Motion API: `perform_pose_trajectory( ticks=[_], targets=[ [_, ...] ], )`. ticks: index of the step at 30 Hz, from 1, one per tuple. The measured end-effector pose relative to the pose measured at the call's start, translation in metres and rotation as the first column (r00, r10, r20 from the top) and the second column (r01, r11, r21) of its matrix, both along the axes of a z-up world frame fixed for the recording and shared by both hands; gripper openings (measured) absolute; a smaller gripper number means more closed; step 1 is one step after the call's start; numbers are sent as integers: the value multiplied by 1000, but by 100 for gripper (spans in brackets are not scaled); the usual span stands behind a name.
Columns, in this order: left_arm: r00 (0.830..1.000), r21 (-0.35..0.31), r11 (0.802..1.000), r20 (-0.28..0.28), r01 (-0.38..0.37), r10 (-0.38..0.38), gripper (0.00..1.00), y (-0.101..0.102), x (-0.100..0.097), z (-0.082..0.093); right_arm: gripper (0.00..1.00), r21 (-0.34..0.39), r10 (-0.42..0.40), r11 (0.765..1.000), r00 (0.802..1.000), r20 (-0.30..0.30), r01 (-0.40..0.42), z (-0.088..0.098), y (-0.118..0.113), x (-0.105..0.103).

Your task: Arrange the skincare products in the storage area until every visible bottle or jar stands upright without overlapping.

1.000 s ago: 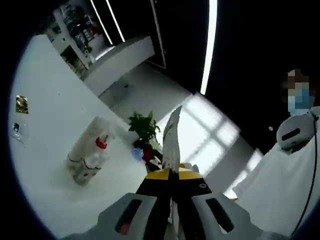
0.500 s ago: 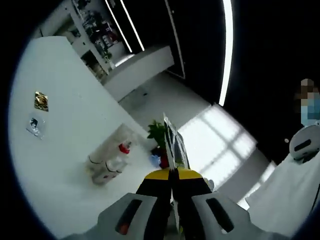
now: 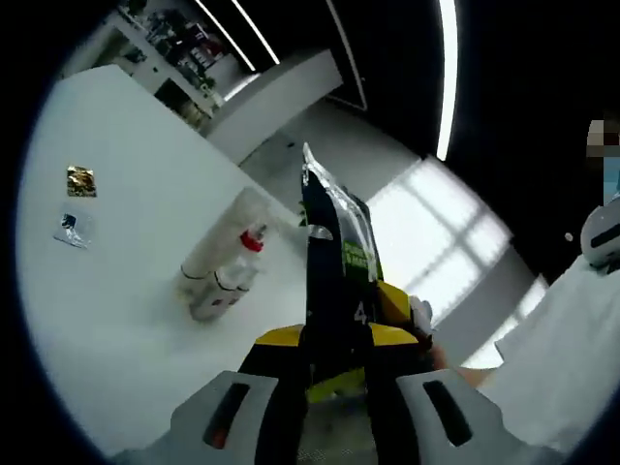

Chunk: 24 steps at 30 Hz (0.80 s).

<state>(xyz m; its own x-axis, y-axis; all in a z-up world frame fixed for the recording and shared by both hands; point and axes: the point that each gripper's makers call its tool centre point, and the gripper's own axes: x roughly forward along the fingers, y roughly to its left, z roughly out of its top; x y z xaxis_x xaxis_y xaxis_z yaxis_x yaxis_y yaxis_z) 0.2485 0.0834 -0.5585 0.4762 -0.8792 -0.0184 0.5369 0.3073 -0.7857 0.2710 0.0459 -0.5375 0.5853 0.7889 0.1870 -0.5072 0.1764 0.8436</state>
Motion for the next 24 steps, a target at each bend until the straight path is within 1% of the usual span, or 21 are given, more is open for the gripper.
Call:
perform_pose_trajectory(
  ticks=[1, 2, 3, 4, 7, 8, 10, 11, 12, 14, 15, 17, 18, 19, 21, 24],
  targets=[
    [1000, -2, 1000, 7, -8, 8, 10, 2, 0, 1, 1, 16, -10, 1000, 1000, -16, 10, 0, -3, 2],
    [1000, -26, 1000, 3, -17, 17, 5, 4, 1, 5, 1, 7, -17, 1000, 1000, -21, 17, -3, -4, 3],
    [1000, -48, 998, 3, -28, 28, 1, 5, 3, 8, 1, -22, -29, 999, 999, -21, 29, -7, -5, 5],
    [1000, -73, 997, -16, -26, 25, 0, 6, 3, 11, 1, -53, -35, 998, 999, -16, 34, -11, -4, 5],
    [1000, -71, 997, -3, -13, 13, 0, 6, 1, 13, 1, -84, -38, 996, 999, -20, 36, -13, -1, 5],
    [1000, -88, 996, -10, -4, 3, 0, 6, -1, 15, 2, -112, -36, 993, 999, -16, 34, -16, 0, 5],
    [1000, -108, 994, -7, -2, 2, 0, 6, -3, 19, 2, -138, -30, 990, 999, -18, 27, -20, 2, 4],
    [1000, -119, 993, -9, -4, 3, 0, 6, -4, 20, 3, -145, -25, 989, 1000, -17, 23, -21, 3, 3],
    [1000, -145, 989, -22, -17, 14, 0, 7, -3, 23, 3, -151, -23, 988, 1000, -14, 21, -21, 4, 2],
    [999, -155, 987, -29, -36, 31, 0, 9, -3, 23, 5, -153, -25, 988, 1000, -9, 23, -21, 4, 2],
    [999, -156, 987, -31, -44, 40, 0, 9, -3, 22, 8, -169, -22, 985, 1000, -12, 20, -23, 5, 2],
    [997, -161, 985, -44, -67, 61, 0, 12, -1, 20, 13, -243, 1, 970, 1000, 6, 0, -32, 6, 0],
    [996, -163, 983, -50, -84, 77, 0, 14, 1, 19, 16, -260, 14, 966, 1000, 11, -11, -34, 7, -2],
    [995, -164, 982, -55, -96, 88, 0, 15, 3, 18, 18, -264, 22, 964, 1000, 6, -20, -34, 8, -3],
    [992, -175, 977, -71, -120, 109, 0, 18, 8, 17, 27, -273, 28, 962, 1000, 6, -26, -35, 9, -4],
    [986, -182, 971, -85, -155, 141, 0, 25, 15, 14, 35, -290, 32, 957, 999, 11, -28, -38, 9, -5]
  ],
)
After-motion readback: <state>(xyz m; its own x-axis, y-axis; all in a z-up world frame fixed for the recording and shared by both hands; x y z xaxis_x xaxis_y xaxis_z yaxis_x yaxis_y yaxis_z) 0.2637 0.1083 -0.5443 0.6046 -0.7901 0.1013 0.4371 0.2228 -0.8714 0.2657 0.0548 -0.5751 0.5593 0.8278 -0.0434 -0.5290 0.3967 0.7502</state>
